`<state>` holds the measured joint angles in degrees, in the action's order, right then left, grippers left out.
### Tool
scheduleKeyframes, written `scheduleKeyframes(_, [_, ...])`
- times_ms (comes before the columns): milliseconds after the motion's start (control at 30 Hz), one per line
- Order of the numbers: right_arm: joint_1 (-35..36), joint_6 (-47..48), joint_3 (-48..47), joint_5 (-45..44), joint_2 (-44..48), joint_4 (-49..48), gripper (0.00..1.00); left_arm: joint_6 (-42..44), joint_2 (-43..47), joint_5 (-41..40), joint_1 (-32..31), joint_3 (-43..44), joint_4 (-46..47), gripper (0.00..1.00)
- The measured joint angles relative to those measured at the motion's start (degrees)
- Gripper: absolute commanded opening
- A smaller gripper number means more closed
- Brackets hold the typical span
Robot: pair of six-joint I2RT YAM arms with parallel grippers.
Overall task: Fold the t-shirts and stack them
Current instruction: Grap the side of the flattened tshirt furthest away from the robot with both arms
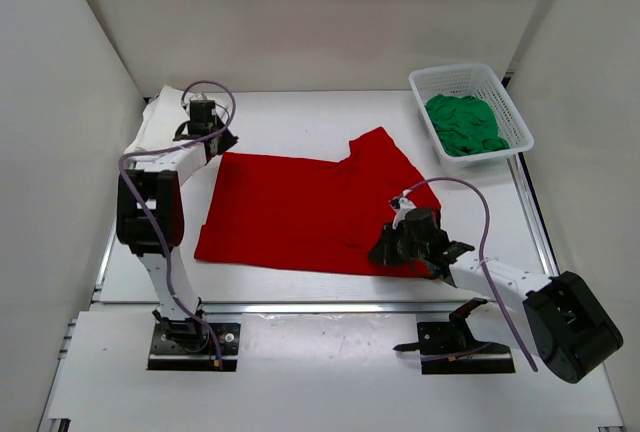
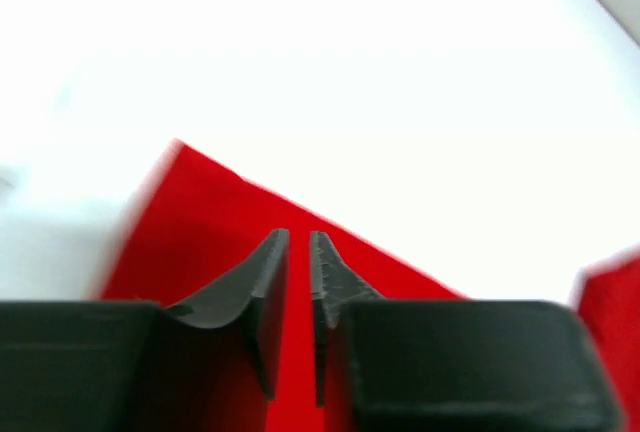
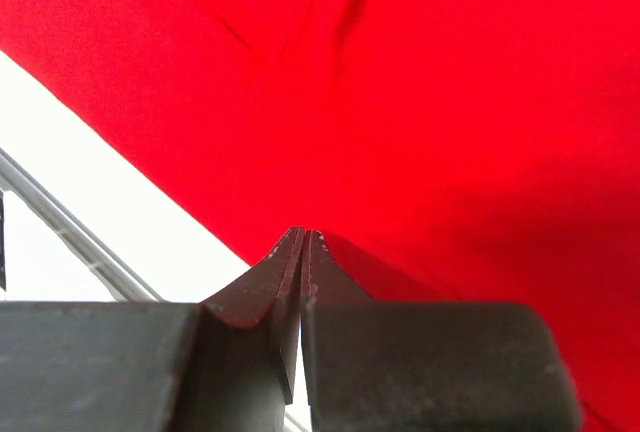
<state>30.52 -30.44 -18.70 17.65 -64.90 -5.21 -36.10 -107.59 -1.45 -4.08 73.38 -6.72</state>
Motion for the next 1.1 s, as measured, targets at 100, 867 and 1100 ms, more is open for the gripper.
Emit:
scheduleKeyframes(100, [0.15, 0.0, 1.64, 0.37, 0.7, -0.61, 0.0, 2.38, -4.2, -2.25, 2.14, 5.4, -3.72, 0.32])
scheduleKeyframes(867, [0.55, -1.07, 2.54, 1.84, 1.2, -3.41, 0.0, 9.33, -17.86, -7.15, 2.56, 20.28, -19.93, 0.46])
scheduleKeyframes(1100, [0.44, -1.05, 2.36, 2.21, 0.52, -3.72, 0.0, 9.46, -18.25, -7.15, 2.36, 20.98, -20.04, 0.25])
